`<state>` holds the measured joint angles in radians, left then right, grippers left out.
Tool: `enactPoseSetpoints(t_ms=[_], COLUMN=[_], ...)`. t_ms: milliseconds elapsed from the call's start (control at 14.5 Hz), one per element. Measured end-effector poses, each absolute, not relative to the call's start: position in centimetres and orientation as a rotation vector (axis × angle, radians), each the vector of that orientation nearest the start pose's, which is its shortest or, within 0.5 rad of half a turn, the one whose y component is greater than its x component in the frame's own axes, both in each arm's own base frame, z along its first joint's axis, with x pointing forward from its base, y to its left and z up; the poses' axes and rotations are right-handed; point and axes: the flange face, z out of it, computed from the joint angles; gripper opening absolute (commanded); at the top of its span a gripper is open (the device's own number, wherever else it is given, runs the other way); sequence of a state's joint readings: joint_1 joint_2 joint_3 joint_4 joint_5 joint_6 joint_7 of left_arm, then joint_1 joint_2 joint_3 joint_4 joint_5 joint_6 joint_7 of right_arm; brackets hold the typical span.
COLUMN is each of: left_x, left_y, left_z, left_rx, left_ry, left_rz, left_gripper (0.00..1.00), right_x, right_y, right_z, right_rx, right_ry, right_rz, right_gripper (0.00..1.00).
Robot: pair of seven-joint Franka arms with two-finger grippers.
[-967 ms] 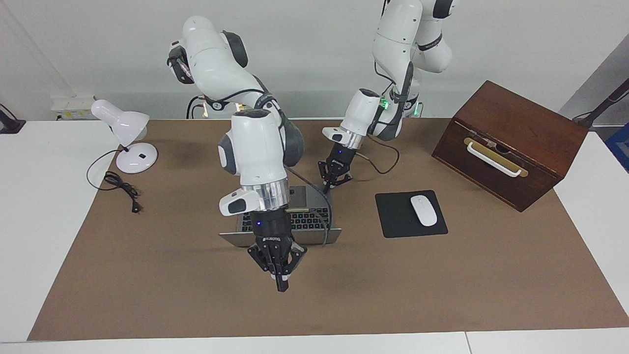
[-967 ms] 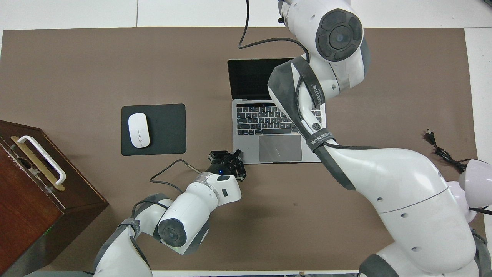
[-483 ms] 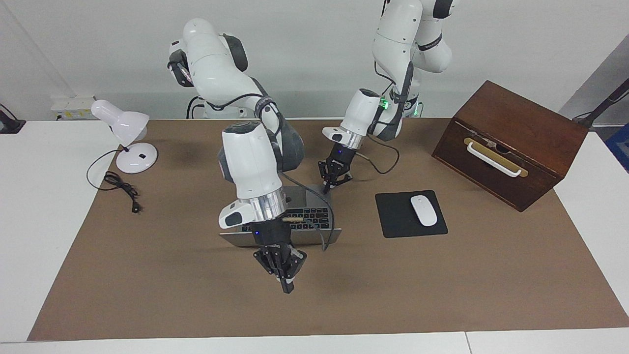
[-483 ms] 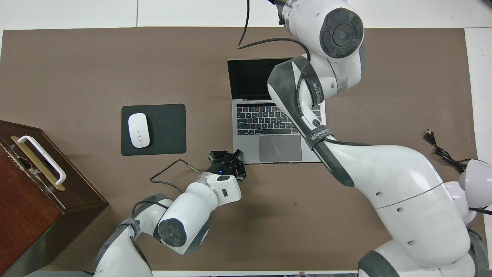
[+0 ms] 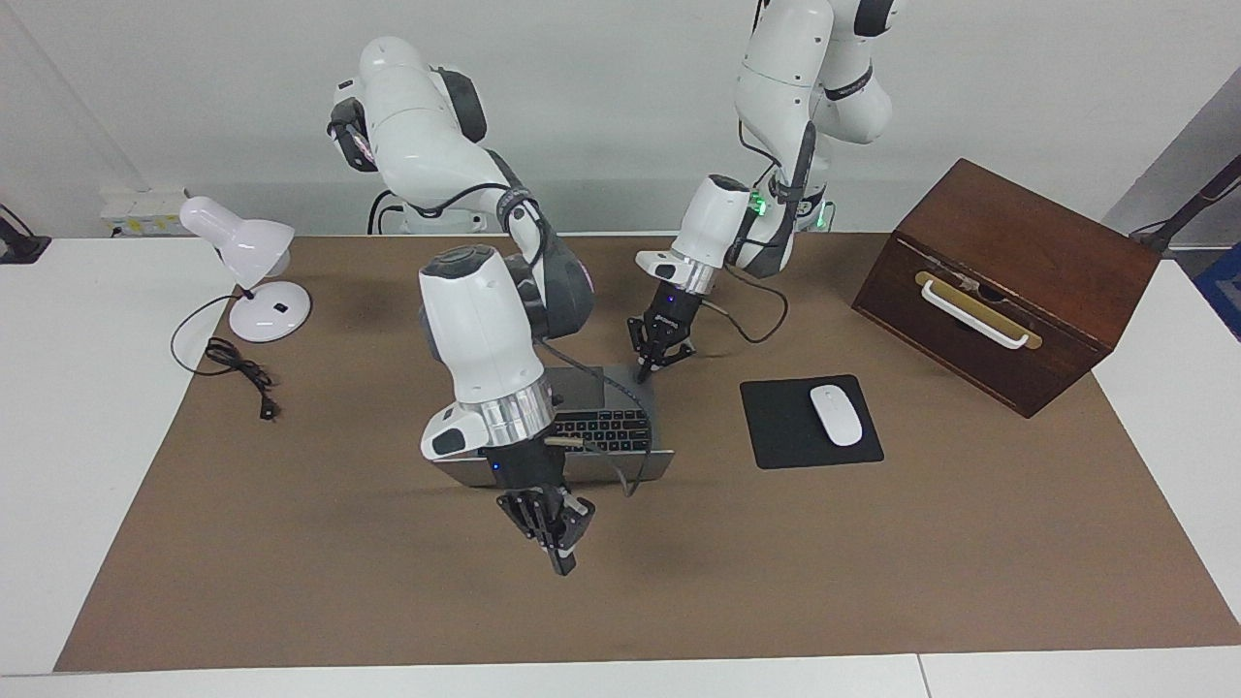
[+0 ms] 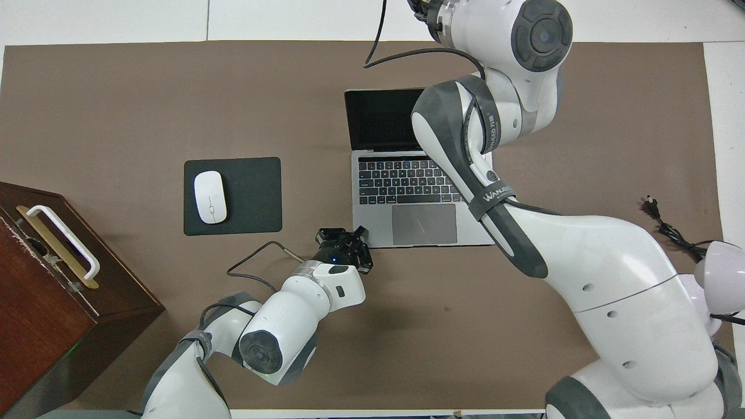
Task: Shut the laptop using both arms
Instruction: 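Hook the right gripper behind the top edge of the laptop screen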
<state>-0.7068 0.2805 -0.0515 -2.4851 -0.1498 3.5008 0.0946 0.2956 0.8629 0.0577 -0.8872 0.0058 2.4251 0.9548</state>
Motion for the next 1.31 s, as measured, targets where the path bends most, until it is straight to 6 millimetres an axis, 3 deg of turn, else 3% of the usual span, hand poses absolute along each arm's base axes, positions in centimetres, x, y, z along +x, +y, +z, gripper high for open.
enactPoseSetpoints(t_ms=[553,898,1036,1312], left_x=[39.0,39.0,39.0,39.0], left_y=[-34.5,-34.5,-34.5,-34.5], left_z=[26.6,26.6,26.6,26.6], left_rx=[-3.002,-3.001,-2.999,-2.998], left_ry=[1.072,1.073,1.076,1.078], left_rz=[-1.148,-1.148,-1.148,-1.148], left_gripper=[0.00,0.00,0.00,0.00], right_x=[77.7,77.5,77.2,76.2], right_y=[25.8,25.5,25.3,25.2], right_z=[44.7,42.5,41.1,36.0], right_rx=[-2.432,-2.387,-2.390,-2.431], right_ry=[0.922,0.991,1.024,1.116], right_rz=[-0.469,-0.295,-0.200,-0.069], right_gripper=[0.00,0.00,0.00,0.00])
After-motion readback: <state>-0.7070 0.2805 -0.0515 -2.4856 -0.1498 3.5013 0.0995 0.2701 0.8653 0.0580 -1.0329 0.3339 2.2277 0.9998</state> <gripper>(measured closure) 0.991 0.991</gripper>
